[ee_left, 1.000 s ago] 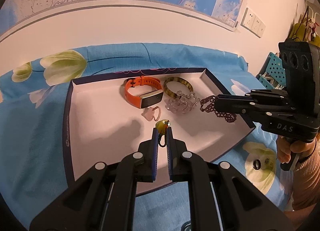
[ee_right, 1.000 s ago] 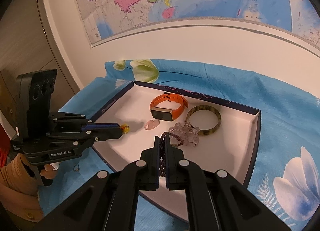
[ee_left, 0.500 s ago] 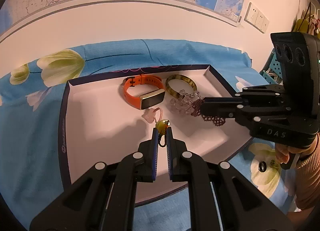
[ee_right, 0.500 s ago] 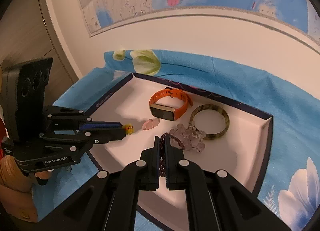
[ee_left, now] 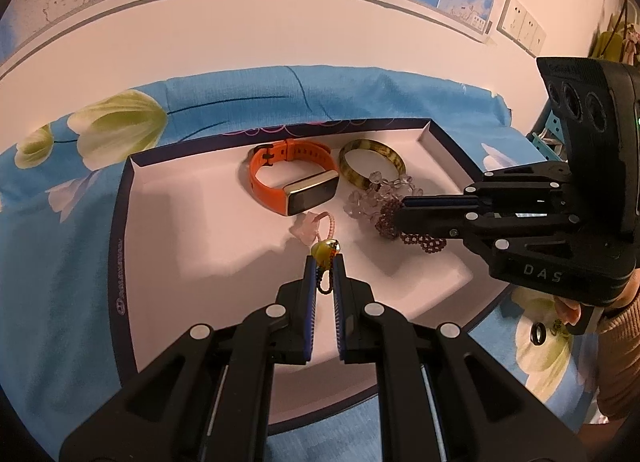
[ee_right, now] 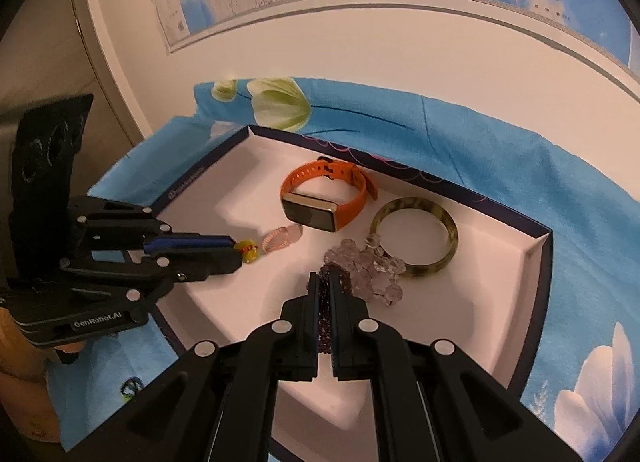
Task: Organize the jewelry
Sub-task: 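Open the left tool to drop the pendant in the box while the right tool releases the bracelet, then move the left tool to the green-stone ring while the right tool moves to the black ring, then grasp the green-stone ring with the left tool while the right tool grasps the black ring, then carry the green-stone ring into the box with the left tool while the right tool carries the black ring there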
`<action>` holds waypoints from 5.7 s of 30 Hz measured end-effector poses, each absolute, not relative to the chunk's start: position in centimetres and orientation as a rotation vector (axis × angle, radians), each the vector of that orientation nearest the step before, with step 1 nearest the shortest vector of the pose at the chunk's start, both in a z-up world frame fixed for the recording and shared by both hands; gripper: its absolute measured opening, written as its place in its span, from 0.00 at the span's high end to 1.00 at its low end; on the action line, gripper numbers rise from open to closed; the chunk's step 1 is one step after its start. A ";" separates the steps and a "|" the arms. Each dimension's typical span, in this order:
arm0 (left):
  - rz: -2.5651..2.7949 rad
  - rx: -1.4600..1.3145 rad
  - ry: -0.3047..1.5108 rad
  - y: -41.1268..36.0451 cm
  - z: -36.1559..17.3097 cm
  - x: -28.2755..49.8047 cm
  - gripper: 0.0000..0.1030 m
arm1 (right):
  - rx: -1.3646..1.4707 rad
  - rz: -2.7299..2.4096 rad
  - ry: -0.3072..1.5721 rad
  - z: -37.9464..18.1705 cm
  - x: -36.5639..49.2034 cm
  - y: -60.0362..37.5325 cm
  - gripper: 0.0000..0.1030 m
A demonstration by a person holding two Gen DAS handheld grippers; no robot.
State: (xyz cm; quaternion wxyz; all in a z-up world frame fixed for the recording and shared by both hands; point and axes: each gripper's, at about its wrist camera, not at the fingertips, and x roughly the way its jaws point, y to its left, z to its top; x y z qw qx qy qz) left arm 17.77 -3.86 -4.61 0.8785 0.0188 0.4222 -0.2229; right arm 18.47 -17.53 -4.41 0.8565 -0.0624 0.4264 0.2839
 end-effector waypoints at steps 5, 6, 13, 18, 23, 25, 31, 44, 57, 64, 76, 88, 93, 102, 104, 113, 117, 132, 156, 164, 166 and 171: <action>-0.461 0.047 0.901 -4.1 -5.1 18.2 0.91 | -0.165 0.564 0.899 -4.8 18.4 -17.4 0.95; -0.458 0.047 0.906 -4.1 -5.3 18.3 0.91 | -0.163 0.558 0.899 -4.8 18.4 -17.4 0.94; -0.453 0.042 0.903 -3.9 -5.3 18.3 0.86 | -0.122 0.551 0.879 -4.3 17.7 -18.3 0.92; -0.451 0.022 0.843 -2.9 -4.1 17.1 0.69 | -0.083 0.558 0.839 -3.3 16.2 -19.2 0.75; -0.455 -0.008 0.738 -0.7 -1.6 14.0 0.59 | -0.058 0.593 0.795 -2.1 13.9 -19.5 0.66; -0.457 -0.021 0.702 0.5 -0.6 12.4 0.57 | -0.058 0.610 0.778 -1.6 12.7 -19.5 0.64; -0.438 -0.047 0.638 3.4 0.6 8.6 0.53 | -0.074 0.675 0.750 -1.5 8.8 -18.5 0.54; -0.476 0.016 0.671 3.4 -2.5 2.6 0.52 | -0.012 0.589 0.781 -3.1 3.8 -21.3 0.47; -0.554 0.052 0.700 1.2 -3.9 0.0 0.52 | 0.192 0.317 0.776 -4.2 0.8 -31.8 0.47; -0.570 0.067 0.718 0.3 -4.3 -0.3 0.51 | 0.246 0.269 0.758 -3.7 -0.1 -34.1 0.47; -0.573 0.117 0.768 -2.0 -5.4 0.4 0.51 | 0.032 0.422 0.815 -5.2 1.1 -25.4 0.48; -0.535 0.105 0.853 -2.3 -6.8 2.4 0.62 | -0.031 0.361 0.876 -6.8 2.0 -24.4 0.59; -0.531 0.098 0.862 -2.3 -7.0 2.7 0.68 | -0.052 0.335 0.878 -6.8 2.1 -24.4 0.79; -0.511 0.107 0.858 -2.5 -6.9 2.6 0.76 | -0.029 0.376 0.872 -6.5 1.9 -24.0 0.81; -0.517 0.103 0.857 -2.5 -6.8 2.6 0.77 | -0.028 0.410 0.865 -6.2 1.7 -23.2 0.81; -0.541 0.055 0.865 -2.1 -6.8 2.8 0.76 | -0.058 0.597 0.853 -5.8 1.3 -17.9 0.81; -0.538 0.070 0.867 -2.4 -6.9 2.8 0.76 | -0.065 0.602 0.850 -5.8 1.4 -17.3 0.81; -0.542 0.055 0.862 -2.0 -6.6 2.9 0.78 | -0.045 0.569 0.838 -5.7 2.4 -17.7 0.81; -0.506 0.052 0.700 -1.6 -1.5 8.7 0.78 | -0.043 0.487 0.721 -1.7 9.1 -19.0 0.81; -0.484 0.052 0.719 -1.9 -2.4 10.9 0.78 | -0.037 0.472 0.757 -2.8 11.3 -18.5 0.81; -0.477 0.050 0.733 -2.0 -2.9 11.4 0.78 | -0.035 0.469 0.767 -3.1 11.6 -18.3 0.81; -0.470 0.044 0.766 -2.1 -3.8 12.3 0.78 | -0.034 0.467 0.779 -3.6 12.1 -18.2 0.81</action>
